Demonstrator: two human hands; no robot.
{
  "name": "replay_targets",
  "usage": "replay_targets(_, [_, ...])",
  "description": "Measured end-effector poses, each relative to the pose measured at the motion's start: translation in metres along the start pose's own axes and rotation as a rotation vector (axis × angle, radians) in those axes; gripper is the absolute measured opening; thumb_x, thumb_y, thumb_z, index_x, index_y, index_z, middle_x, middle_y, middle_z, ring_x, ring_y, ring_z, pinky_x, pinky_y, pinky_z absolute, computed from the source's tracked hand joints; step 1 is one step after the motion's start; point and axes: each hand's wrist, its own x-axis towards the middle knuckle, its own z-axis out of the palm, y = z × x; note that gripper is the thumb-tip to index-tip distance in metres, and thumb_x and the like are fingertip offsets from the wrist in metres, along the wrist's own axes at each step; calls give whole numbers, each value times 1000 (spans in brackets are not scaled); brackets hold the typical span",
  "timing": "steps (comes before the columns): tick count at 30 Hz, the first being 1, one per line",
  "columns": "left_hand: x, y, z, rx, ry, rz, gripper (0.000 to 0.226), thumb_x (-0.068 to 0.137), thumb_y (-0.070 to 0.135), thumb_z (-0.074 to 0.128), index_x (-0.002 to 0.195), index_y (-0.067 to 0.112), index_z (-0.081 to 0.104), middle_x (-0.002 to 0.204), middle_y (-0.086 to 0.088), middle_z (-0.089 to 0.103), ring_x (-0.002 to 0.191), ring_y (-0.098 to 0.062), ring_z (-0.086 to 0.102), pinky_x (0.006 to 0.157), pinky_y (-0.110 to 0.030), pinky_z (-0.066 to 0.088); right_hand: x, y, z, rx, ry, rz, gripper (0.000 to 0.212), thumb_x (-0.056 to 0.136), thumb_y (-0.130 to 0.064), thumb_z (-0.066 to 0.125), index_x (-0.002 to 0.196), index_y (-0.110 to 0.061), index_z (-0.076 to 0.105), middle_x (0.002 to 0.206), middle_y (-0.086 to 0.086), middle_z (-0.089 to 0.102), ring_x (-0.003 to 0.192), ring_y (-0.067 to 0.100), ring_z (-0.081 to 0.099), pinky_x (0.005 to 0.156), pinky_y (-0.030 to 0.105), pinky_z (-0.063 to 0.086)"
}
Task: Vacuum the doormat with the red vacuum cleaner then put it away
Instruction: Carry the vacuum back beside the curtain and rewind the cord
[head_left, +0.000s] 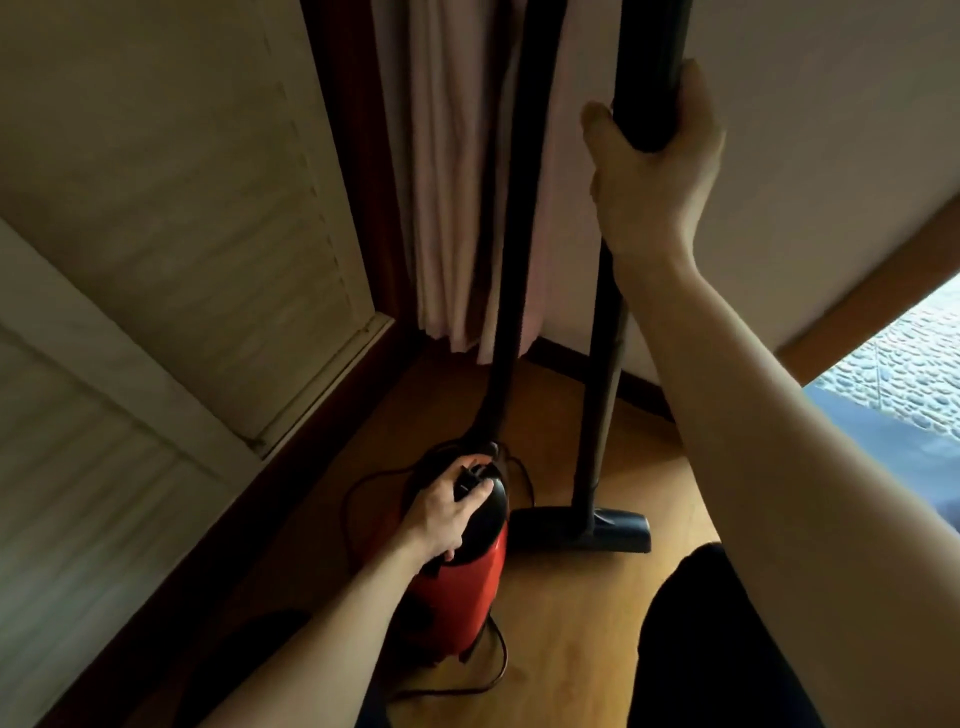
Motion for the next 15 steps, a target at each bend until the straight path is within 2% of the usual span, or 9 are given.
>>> replay_targets(2, [6, 0, 7, 1, -18, 17, 27, 99, 36, 56, 126, 38, 56, 93, 1, 58, 29, -6, 43, 31, -21, 34, 7, 6, -8, -22, 23, 1, 26, 83, -22, 71, 79, -30, 46, 70, -10, 51, 64, 13, 51, 54, 34, 47])
replay_targets(4, [11, 2, 15, 7, -33, 19, 24, 98, 37, 57, 122, 42, 58, 94, 1, 62, 30, -8, 40, 30, -21, 34, 12, 11, -16, -36, 42, 28, 25, 82, -26, 72, 79, -30, 48, 71, -8, 54, 65, 16, 53, 55, 39, 50])
replay_targets(6, [15, 6, 22, 13, -52, 24, 23, 98, 38, 57, 121, 42, 59, 95, -1, 65, 30, -9, 40, 31, -21, 34, 14, 16, -23, -60, 56, 43, 25, 80, -29, 72, 77, -33, 47, 71, -11, 55, 67, 17, 55, 57, 37, 52])
replay_targets(8, [16, 12, 28, 0, -77, 37, 24, 99, 36, 56, 122, 39, 58, 100, 1, 64, 31, -8, 41, 30, -21, 34, 14, 18, -29, -79, 67, 44, 27, 78, -31, 72, 75, -37, 46, 70, -13, 54, 67, 18, 55, 58, 35, 52])
replay_targets(11, [19, 16, 36, -5, -99, 40, 26, 100, 36, 54, 126, 37, 56, 96, 7, 61, 32, -9, 39, 31, -21, 35, 15, 23, -36, -87, 99, 35, 29, 77, -30, 72, 73, -37, 44, 68, -11, 53, 65, 20, 54, 56, 37, 51])
replay_targets(15, [22, 13, 40, 19, -97, 48, 24, 99, 37, 55, 123, 39, 57, 100, 6, 62, 32, -9, 40, 32, -22, 35, 24, 27, -45, -132, 177, 49, 32, 77, -28, 71, 71, -36, 41, 64, -17, 50, 63, 16, 51, 56, 36, 47])
